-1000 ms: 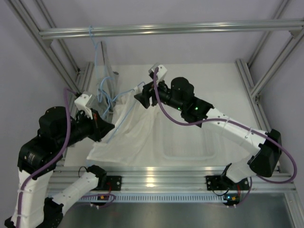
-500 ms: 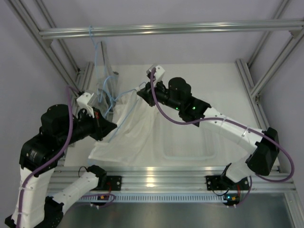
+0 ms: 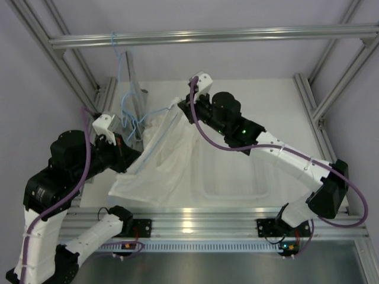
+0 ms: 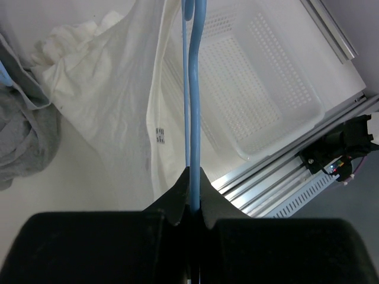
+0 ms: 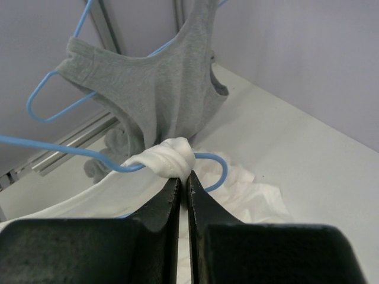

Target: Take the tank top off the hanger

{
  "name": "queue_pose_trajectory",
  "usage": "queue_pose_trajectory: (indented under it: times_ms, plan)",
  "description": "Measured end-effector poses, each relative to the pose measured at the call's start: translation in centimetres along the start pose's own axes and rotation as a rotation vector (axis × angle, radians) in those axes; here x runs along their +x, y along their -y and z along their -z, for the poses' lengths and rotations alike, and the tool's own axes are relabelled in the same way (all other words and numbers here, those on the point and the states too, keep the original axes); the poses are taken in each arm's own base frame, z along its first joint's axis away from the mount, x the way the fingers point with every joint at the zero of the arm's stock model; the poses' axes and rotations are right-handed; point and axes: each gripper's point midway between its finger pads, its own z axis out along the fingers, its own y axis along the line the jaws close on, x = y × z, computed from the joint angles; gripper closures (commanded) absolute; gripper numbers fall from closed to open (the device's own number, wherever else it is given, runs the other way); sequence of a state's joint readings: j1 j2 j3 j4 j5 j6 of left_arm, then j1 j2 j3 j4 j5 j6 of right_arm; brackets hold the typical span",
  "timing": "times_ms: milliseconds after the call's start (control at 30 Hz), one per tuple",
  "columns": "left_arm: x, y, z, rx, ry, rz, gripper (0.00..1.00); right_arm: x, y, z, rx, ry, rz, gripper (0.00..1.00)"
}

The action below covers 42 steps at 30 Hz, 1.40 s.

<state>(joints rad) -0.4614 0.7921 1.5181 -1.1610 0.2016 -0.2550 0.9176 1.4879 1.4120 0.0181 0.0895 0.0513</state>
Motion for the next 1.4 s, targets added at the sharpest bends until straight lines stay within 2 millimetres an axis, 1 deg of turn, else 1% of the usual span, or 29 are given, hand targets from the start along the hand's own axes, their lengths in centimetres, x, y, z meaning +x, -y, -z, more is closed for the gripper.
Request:
queue_pose_trajectory:
  times_ms: [133,200,267,367,500,600,700,833,1000,1100,1167,1300,1400]
  plan:
    - [-0.1,-0.2,0.1,-0.012,0.008,-0.006,1.00,-2.5,1.9,-0.2,0.067,0.045,-0.006,1.00]
    - [-0.1,-0.3,0.2,-0.015,0.010,-0.008,1.00,-3.2,2.9,-0.3,0.096,0.061,-0.008,1.00]
    - [0.0,-0.3,0.2,-0.016,0.009,-0.008,1.00,-3.5,3.6,-0.5,0.120,0.061,-0.008,1.00]
    - [0.0,-0.4,0.2,-0.019,0.009,-0.008,1.00,-3.2,4.2,-0.9,0.137,0.048,-0.002,1.00]
    - [-0.2,-0.4,0.6,-0.028,0.023,-0.010,1.00,-2.0,5.2,-1.5,0.159,0.014,-0.001,1.00]
    - [-1.1,0.0,1.6,-0.021,0.059,-0.017,1.00,-1.0,6.1,-1.9,0.176,-0.012,-0.007,1.00]
    - [-2.2,0.5,2.8,-0.010,0.107,-0.026,1.00,-0.1,6.2,-2.2,0.165,-0.034,-0.015,1.00]
    - [-2.5,0.5,3.4,-0.017,0.137,-0.030,1.00,0.6,4.7,-2.5,0.088,-0.043,-0.045,1.00]
    - [-3.3,0.4,3.1,-0.004,0.235,-0.039,1.00,3.0,1.9,-1.7,-0.053,-0.076,-0.126,1.00]
    - [-4.0,0.7,2.3,0.039,0.335,-0.042,1.00,4.0,0.4,-1.1,-0.132,-0.093,-0.174,1.00]
    - [-4.9,1.1,1.6,0.079,0.408,-0.043,1.00,4.8,-0.8,-0.5,-0.187,-0.110,-0.203,1.00]
    - [-6.1,1.6,-0.5,0.142,0.515,-0.037,1.00,5.9,-3.0,0.4,-0.278,-0.135,-0.243,1.00]
    - [-6.9,1.4,-2.1,0.161,0.580,-0.033,1.00,6.3,-4.3,0.8,-0.317,-0.149,-0.249,1.00]
